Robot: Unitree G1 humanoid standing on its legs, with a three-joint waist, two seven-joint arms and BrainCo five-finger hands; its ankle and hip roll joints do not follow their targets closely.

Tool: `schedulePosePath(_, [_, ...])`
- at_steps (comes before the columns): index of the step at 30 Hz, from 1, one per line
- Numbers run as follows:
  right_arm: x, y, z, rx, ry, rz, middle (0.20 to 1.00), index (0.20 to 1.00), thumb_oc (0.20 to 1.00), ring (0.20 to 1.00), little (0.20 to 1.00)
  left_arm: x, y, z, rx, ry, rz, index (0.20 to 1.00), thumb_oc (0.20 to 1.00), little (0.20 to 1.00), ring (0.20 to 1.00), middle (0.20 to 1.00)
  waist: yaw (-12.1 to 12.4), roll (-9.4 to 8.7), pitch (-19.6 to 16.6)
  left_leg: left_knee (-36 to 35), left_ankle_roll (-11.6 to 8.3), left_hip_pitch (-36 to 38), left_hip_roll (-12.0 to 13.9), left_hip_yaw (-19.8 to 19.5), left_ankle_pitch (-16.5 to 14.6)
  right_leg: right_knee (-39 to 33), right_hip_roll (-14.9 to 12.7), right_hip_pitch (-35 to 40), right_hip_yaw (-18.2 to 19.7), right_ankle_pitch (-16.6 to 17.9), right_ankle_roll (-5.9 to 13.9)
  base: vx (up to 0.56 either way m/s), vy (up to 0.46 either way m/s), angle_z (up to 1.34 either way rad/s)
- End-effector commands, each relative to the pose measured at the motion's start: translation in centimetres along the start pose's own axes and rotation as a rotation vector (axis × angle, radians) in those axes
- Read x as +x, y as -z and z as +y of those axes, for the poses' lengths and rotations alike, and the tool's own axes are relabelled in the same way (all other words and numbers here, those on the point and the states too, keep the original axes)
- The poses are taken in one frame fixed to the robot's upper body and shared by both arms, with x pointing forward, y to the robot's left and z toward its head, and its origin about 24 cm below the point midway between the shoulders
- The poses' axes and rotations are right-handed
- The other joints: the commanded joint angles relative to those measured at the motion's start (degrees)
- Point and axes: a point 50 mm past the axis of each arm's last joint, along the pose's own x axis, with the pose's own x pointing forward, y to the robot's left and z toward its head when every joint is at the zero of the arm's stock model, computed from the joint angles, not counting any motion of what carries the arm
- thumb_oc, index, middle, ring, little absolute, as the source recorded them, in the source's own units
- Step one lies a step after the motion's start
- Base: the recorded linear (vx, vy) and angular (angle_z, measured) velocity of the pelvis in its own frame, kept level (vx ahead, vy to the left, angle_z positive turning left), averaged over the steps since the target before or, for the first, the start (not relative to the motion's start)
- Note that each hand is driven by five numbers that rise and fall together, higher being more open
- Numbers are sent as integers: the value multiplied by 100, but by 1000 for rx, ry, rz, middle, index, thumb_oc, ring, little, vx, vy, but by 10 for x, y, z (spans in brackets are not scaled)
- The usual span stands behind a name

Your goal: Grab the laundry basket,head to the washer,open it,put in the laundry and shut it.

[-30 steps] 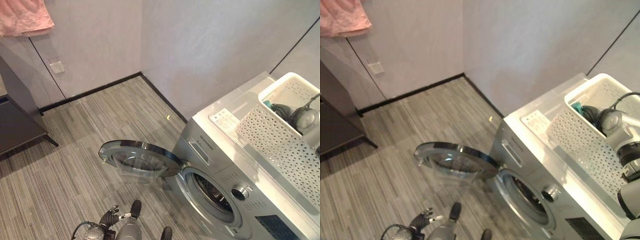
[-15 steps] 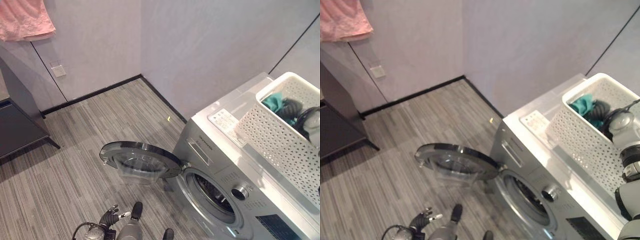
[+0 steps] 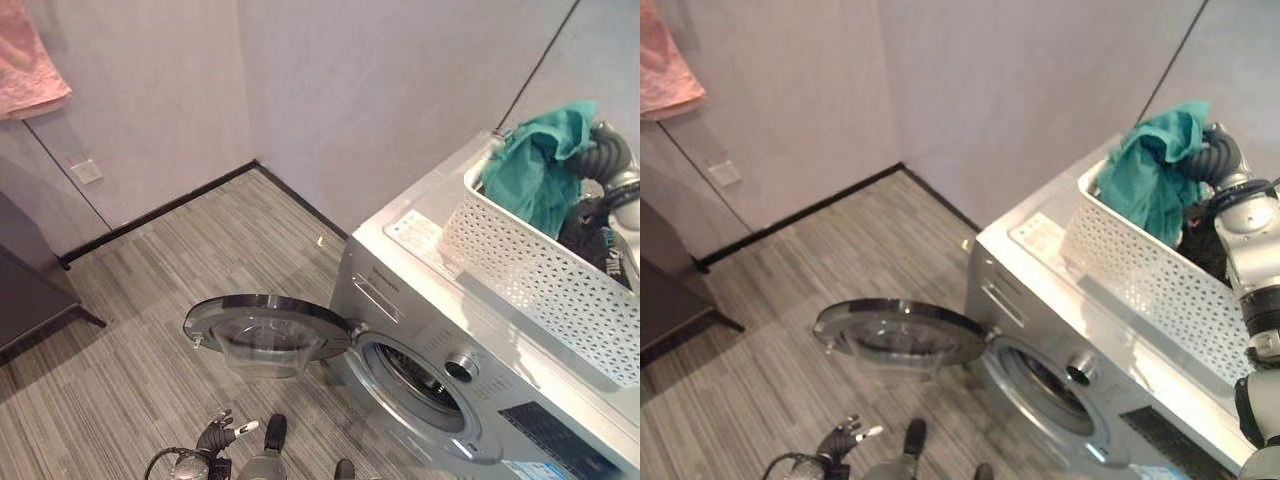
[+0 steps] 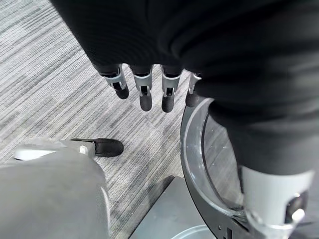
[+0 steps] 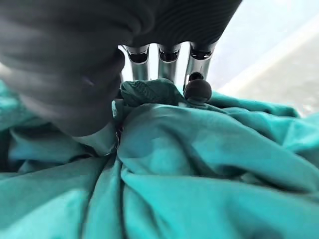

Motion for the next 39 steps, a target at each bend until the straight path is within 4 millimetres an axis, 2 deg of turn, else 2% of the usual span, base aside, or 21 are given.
schedulePosePath(1, [2,-39,-24,16,159,-183,200,200,200,200,200,5,-8,-4,16,-6,-20,1000,1000,1000,1000,1000,219,-67,-217,65,-94,936,353,107,-1252,249,-609,-287,184,-64,438,-34,32,-6])
schedulePosePath(4, [-2,-56,-25,-21,262,-258,200,200,200,200,200,6,-10,-7,23,-11,-21,1000,1000,1000,1000,1000,180,-22,-278,65,-55,979,329,163,-1286,242,-627,-287,237,-34,451,-18,18,-3])
schedulePosePath(10, [-4,-69,-35,-128,388,-295,200,200,200,200,200,6,-10,-8,29,-21,-22,1000,1000,1000,1000,1000,198,12,-351,69,7,1028,282,192,-1335,224,-660,-284,313,-4,468,-14,35,-9])
schedulePosePath(23, [12,-70,-32,-90,446,-230,200,200,200,200,200,9,-11,-13,95,-13,-10,1000,1000,1000,1000,1000,237,-84,-395,75,109,1070,161,235,-1358,211,-770,-298,386,129,550,-20,47,-2])
schedulePosePath(35, [7,-86,-43,-104,530,-296,200,200,200,200,200,11,-18,-12,112,-28,-32,1000,1000,1000,1000,1000,166,-199,-361,65,326,1098,-69,575,-1470,140,-956,-607,753,515,790,-46,97,-17])
schedulePosePath(39, [3,-87,-54,-123,580,-300,200,200,200,200,200,11,-19,-14,137,-14,-35,1000,1000,1000,1000,1000,105,-218,-341,65,438,1187,-220,620,-1520,339,-1089,-713,868,565,880,-73,180,-18])
